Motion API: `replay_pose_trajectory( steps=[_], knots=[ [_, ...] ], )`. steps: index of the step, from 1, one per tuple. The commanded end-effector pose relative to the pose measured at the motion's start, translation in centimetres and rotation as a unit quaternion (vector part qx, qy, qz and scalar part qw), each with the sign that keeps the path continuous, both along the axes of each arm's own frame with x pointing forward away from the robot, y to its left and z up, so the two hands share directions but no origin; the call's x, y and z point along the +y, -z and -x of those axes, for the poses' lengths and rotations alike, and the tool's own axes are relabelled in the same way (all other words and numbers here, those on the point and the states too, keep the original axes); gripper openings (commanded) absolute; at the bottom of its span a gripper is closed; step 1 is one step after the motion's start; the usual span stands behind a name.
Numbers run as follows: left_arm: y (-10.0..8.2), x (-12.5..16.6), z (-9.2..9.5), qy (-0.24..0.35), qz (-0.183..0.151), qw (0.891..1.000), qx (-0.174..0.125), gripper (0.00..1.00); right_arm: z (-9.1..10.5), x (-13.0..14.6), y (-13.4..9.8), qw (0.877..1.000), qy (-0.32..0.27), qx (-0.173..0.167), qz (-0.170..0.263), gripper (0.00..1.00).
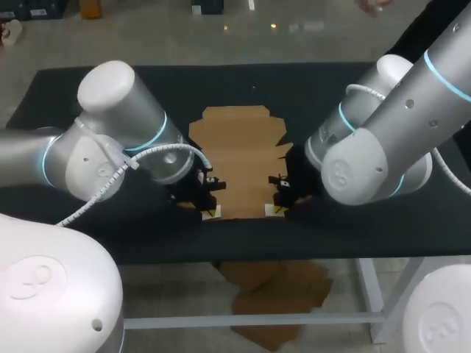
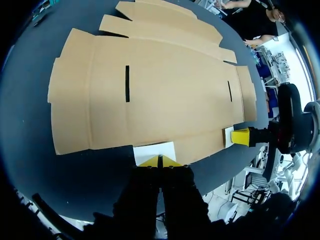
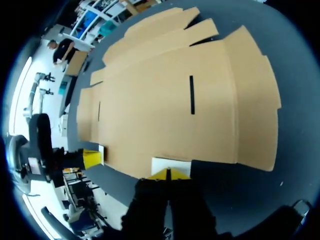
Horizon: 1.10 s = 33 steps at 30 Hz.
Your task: Assemble the packaging by folding the flat box into shape, placing the metal phone stand inside, and closing the box properly
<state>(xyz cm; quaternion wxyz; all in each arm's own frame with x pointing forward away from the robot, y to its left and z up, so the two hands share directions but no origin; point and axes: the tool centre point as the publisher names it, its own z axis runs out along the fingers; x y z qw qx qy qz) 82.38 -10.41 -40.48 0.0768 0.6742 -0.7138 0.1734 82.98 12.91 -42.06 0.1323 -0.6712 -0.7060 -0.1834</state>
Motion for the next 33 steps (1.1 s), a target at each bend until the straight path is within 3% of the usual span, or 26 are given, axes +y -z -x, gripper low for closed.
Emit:
replay_pose_trajectory(
  steps=[1,15,23,33],
  knots=[
    [0.6,-0.7,0.0,-0.009,-0.013,1.000,-0.014,0.00,0.1,0.8,0.6,0.999,0.011,-0.008,0.041,0.00],
    [1.7,-0.9,0.1,-0.019,-0.041,0.998,-0.046,0.00,-0.4,0.5,1.2,0.999,0.020,0.000,0.049,0.00],
    [-0.4,-0.3,-1.4,-0.002,-0.018,0.999,-0.041,0.00,-1.7,-0.8,-1.1,1.000,0.008,-0.014,0.006,0.00],
    [-3.5,2.8,-5.1,0.008,0.032,0.999,-0.016,0.00,-4.5,-3.5,-3.5,0.997,-0.011,-0.010,-0.071,0.00]
  ],
)
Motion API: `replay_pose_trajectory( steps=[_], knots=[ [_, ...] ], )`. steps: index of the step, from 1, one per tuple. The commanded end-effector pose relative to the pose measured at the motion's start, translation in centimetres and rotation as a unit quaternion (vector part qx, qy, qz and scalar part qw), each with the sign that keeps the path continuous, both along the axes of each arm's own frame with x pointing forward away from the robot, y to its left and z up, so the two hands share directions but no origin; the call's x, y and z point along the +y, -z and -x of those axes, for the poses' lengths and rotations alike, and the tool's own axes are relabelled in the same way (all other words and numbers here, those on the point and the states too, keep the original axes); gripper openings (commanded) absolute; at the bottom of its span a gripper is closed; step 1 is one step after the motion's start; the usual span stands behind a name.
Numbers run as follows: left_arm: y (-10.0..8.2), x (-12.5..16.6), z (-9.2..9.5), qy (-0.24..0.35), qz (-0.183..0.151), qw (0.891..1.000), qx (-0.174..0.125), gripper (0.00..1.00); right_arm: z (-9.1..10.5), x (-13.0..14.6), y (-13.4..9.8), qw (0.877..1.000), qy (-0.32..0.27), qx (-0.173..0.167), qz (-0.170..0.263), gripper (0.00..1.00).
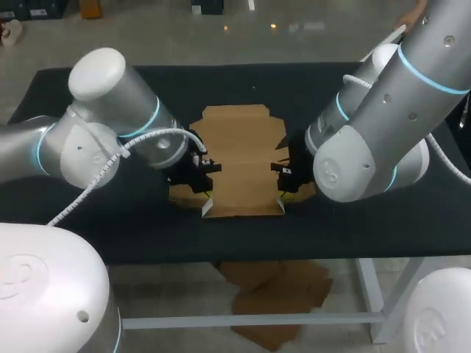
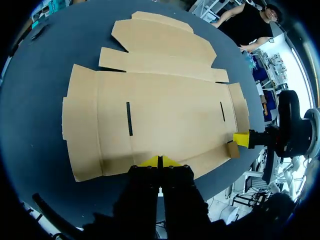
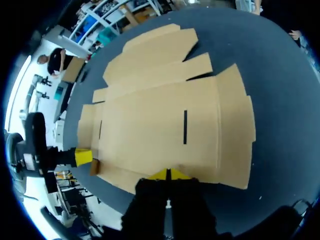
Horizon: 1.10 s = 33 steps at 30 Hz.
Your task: Assemble the packaging by folding the flat box into shape, placing the metal phone stand inside, and closing the box properly
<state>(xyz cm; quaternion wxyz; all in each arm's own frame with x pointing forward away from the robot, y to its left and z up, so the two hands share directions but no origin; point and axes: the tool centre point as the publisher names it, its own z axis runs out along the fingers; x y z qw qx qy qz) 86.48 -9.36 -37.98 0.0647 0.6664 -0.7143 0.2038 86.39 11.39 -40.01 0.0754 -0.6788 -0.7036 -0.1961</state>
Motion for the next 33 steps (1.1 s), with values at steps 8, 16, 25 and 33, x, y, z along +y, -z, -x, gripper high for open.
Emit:
replay_pose_trajectory(
  steps=[8,16,25,33],
  knots=[
    [-2.9,4.1,-3.6,0.016,0.041,0.999,0.029,0.00,-3.0,-4.0,-2.9,0.986,-0.059,0.033,-0.154,0.00],
    [-4.0,5.2,-5.5,0.016,0.044,0.999,0.019,0.00,-5.1,-5.6,-3.5,0.980,-0.070,0.035,-0.183,0.00],
    [-4.5,6.9,-6.6,0.005,0.048,0.999,0.020,0.00,-6.4,-7.1,-3.8,0.976,-0.074,0.038,-0.202,0.00],
    [-5.9,9.1,-6.3,-0.002,0.058,0.998,0.020,0.00,-6.5,-7.9,-4.9,0.971,-0.091,0.040,-0.216,0.00]
  ],
)
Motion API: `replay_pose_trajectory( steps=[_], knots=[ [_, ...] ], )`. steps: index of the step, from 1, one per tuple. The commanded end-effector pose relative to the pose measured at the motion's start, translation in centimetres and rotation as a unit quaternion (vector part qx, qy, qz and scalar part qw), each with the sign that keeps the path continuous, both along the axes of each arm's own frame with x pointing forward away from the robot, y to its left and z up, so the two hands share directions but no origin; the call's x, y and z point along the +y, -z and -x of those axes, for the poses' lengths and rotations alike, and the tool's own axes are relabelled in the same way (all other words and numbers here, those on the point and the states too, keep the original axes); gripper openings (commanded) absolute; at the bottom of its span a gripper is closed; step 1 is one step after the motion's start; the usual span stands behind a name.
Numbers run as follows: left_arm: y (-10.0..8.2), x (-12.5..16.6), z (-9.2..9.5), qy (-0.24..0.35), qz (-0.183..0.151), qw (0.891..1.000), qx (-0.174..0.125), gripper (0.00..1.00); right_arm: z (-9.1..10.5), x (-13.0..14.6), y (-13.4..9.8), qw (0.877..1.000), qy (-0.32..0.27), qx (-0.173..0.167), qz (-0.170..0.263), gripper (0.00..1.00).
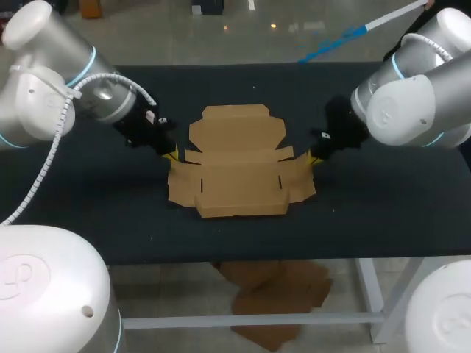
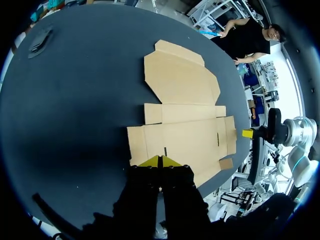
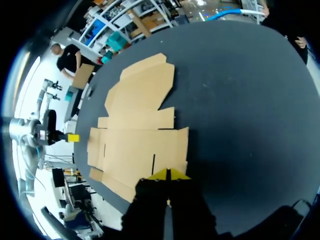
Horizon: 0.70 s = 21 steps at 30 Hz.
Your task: Assemble the packaging by folding the flat box into shape, placing the metal phone stand inside, and closing the box properly
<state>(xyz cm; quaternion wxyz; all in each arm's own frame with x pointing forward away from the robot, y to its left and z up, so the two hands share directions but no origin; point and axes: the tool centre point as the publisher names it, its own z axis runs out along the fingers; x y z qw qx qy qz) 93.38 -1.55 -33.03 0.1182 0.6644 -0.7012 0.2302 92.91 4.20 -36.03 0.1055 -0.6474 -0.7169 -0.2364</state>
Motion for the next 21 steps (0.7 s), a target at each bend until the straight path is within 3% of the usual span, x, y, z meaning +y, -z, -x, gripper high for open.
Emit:
replay_pose_trajectory(
  steps=[1,15,16,18,19,20,21],
  knots=[
    [-0.98,1.32,0.60,-0.004,0.000,1.000,-0.001,0.00,-0.03,-0.68,-0.88,0.983,-0.062,0.056,-0.166,0.00],
    [-0.98,1.32,0.60,-0.004,0.000,1.000,-0.001,0.00,-0.03,-0.68,-0.88,0.983,-0.062,0.056,-0.166,0.00],
    [-0.98,1.32,0.60,-0.004,0.000,1.000,-0.001,0.00,-0.03,-0.68,-0.88,0.983,-0.062,0.056,-0.166,0.05],
    [-0.98,1.32,0.60,-0.004,0.000,1.000,-0.001,0.00,-0.03,-0.68,-0.88,0.983,-0.062,0.056,-0.166,0.27],
    [-0.98,1.32,0.60,-0.004,0.000,1.000,-0.001,0.00,-0.03,-0.68,-0.88,0.983,-0.062,0.056,-0.166,0.49],
    [-0.98,1.32,0.60,-0.004,0.000,1.000,-0.001,0.00,-0.03,-0.68,-0.88,0.983,-0.062,0.056,-0.166,0.86],
    [-0.94,1.37,0.57,-0.003,0.000,1.000,-0.001,0.00,-0.12,-0.89,-0.95,0.984,-0.061,0.055,-0.161,1.00]
  ],
)
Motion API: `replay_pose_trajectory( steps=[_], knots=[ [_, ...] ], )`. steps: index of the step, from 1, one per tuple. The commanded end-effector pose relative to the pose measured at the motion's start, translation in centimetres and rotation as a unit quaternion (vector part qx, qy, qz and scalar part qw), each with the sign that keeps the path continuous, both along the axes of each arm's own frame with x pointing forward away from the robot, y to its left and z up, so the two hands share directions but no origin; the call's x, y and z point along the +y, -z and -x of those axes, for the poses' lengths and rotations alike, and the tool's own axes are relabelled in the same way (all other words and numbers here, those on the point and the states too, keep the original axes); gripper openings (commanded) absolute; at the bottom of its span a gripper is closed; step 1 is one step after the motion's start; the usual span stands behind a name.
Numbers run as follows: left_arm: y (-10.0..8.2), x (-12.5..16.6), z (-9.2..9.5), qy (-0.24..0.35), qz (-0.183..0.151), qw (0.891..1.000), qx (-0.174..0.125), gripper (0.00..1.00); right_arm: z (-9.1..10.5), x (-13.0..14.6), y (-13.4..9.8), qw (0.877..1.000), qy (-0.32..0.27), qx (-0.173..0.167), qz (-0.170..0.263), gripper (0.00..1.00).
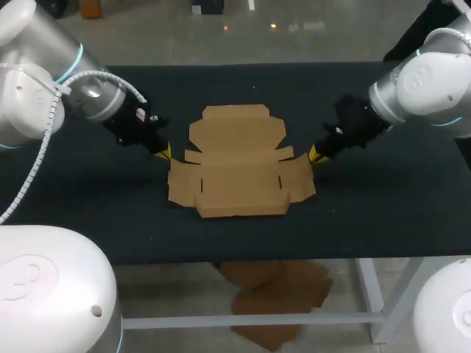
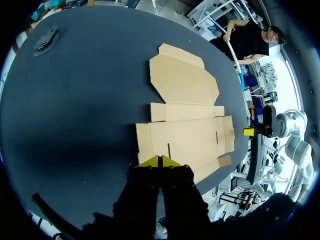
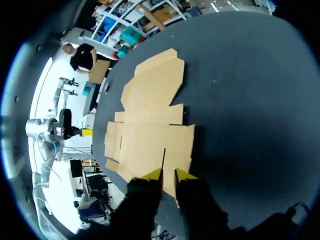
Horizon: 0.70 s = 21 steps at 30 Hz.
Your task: Assemble the packaging by folding the flat box into shape, placing the metal phone stand inside, and closing the box properly
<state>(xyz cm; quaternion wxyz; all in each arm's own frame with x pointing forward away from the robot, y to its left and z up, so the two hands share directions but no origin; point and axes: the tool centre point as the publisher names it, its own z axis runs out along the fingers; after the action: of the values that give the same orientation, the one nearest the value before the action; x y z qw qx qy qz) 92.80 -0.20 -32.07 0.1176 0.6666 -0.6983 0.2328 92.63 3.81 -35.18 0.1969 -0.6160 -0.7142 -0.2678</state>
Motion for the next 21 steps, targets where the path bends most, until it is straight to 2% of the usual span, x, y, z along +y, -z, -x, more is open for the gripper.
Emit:
replay_pose_trajectory(
  steps=[1,4,5,6,7,9,10,11,12,13,14,15,16,17,18,20,21],
  knots=[
    [0.0,0.1,-0.1,0.001,-0.002,1.000,0.000,0.09,-0.5,-0.7,-0.2,0.997,-0.012,0.018,-0.068,1.00],
    [-0.4,0.4,0.0,0.004,0.002,1.000,-0.007,0.24,-0.7,-1.2,-0.7,0.998,-0.004,0.012,-0.057,0.98],
    [-0.6,0.4,0.0,0.005,-0.005,1.000,-0.011,0.31,-0.8,-1.3,-0.8,0.998,-0.002,0.012,-0.054,0.86],
    [-0.8,0.5,0.1,0.008,-0.004,1.000,-0.012,0.47,-0.9,-1.4,-0.9,0.998,-0.001,0.011,-0.054,0.80],
    [-1.0,0.5,0.1,0.009,-0.004,1.000,-0.014,0.67,-1.0,-1.6,-1.1,0.999,0.003,0.008,-0.050,0.80],
    [-1.2,0.5,0.1,0.010,-0.009,1.000,-0.017,0.70,-1.2,-2.0,-1.4,0.999,0.006,0.005,-0.048,0.80],
    [-1.3,0.5,0.1,0.010,-0.009,1.000,-0.018,0.62,-1.4,-2.2,-1.5,0.999,0.007,0.003,-0.046,0.77],
    [-1.5,0.6,0.0,0.010,-0.011,1.000,-0.020,0.45,-1.5,-2.3,-1.5,0.999,0.008,0.002,-0.045,0.76],
    [-1.6,0.7,0.0,0.010,-0.012,1.000,-0.021,0.34,-1.6,-2.4,-1.6,0.999,0.008,0.000,-0.044,0.75],
    [-1.8,0.8,0.0,0.010,-0.012,1.000,-0.023,0.09,-1.7,-2.5,-1.6,0.999,0.008,-0.001,-0.044,0.74],
    [-1.8,0.9,0.0,0.010,-0.014,1.000,-0.025,0.00,-2.0,-2.7,-1.6,0.999,0.009,-0.001,-0.041,0.71],
    [-1.9,1.0,0.0,0.010,-0.014,1.000,-0.025,0.01,-2.1,-2.8,-1.7,0.999,0.009,-0.002,-0.040,0.64],
    [-2.0,1.1,-0.1,0.010,-0.014,1.000,-0.026,0.04,-2.3,-2.9,-1.7,0.999,0.008,-0.003,-0.039,0.49],
    [-2.0,1.3,-0.2,0.010,-0.014,1.000,-0.026,0.04,-2.5,-3.0,-1.7,0.999,0.009,-0.002,-0.037,0.47],
    [-2.0,1.4,-0.3,0.011,-0.012,1.000,-0.027,0.00,-2.7,-3.2,-1.7,0.999,0.010,-0.002,-0.036,0.43],
    [-1.9,1.8,-0.6,0.016,0.003,1.000,-0.025,0.00,-3.1,-3.3,-1.7,0.999,0.010,-0.002,-0.034,0.31],
    [-1.9,1.9,-0.8,0.016,0.003,1.000,-0.026,0.00,-3.2,-3.4,-1.7,0.999,0.010,-0.002,-0.034,0.28]
  ],
)
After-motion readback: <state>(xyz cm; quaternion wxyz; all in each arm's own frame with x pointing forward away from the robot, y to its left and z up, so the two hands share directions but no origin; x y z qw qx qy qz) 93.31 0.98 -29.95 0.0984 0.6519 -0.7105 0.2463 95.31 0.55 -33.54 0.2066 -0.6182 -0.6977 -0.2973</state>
